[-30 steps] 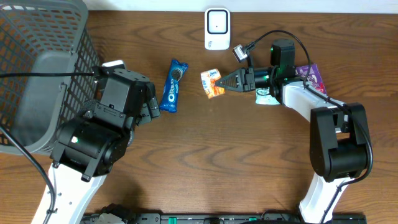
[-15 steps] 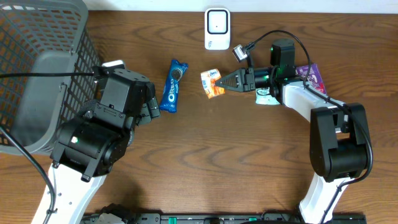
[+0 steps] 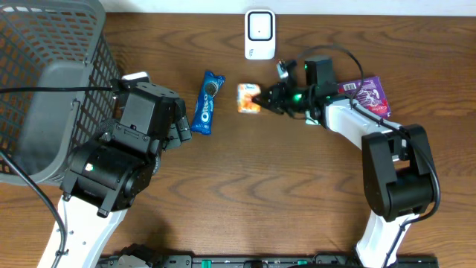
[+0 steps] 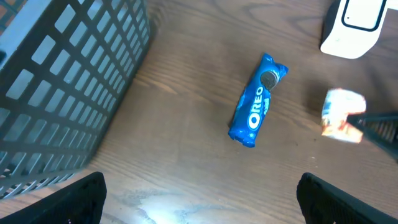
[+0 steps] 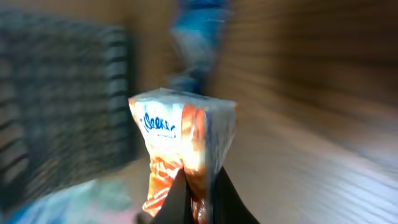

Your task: Scan the item barcode

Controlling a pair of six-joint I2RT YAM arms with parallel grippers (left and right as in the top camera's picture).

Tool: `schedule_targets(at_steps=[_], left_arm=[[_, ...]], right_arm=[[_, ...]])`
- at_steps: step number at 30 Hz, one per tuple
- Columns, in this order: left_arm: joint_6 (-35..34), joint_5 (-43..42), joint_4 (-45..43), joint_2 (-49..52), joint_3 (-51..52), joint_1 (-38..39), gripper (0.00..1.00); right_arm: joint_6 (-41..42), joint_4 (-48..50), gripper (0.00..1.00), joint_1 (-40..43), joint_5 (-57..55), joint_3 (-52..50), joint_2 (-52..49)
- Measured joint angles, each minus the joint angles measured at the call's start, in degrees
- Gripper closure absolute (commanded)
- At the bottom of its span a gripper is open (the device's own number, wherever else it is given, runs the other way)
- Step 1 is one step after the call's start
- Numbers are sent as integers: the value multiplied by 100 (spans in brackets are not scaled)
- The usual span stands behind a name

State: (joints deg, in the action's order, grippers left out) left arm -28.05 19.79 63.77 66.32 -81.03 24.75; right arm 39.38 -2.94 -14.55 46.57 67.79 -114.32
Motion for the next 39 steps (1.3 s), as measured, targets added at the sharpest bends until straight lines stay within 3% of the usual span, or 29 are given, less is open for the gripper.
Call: schedule_targets(at_steps=[6,11,17,21,29,34,39], left_arm=[[0,2,-7,0,0,0,2],[0,0,-7,0,0,0,2],[0,0,-7,0,0,0,2],[0,0,-7,0,0,0,2],[0,0,-9,0,0,0,2],[0,0,-7,0,0,0,2],[0,0,-7,0,0,0,2]], right_arm=[[-586,-1440,99,52,-2225,-2,94],[-1025,-1696,98,120,-2983,0,223],[-1285,-1703,79,363,-3403,0,243],[-1401,-1873,64,398,-3467,61,243],[-1683,-2850,62,393,-3401,798,243],[-1790,-2968,40,363,-2809,1394,264],[-1801,-2636,27,164,-2024,1554,306]])
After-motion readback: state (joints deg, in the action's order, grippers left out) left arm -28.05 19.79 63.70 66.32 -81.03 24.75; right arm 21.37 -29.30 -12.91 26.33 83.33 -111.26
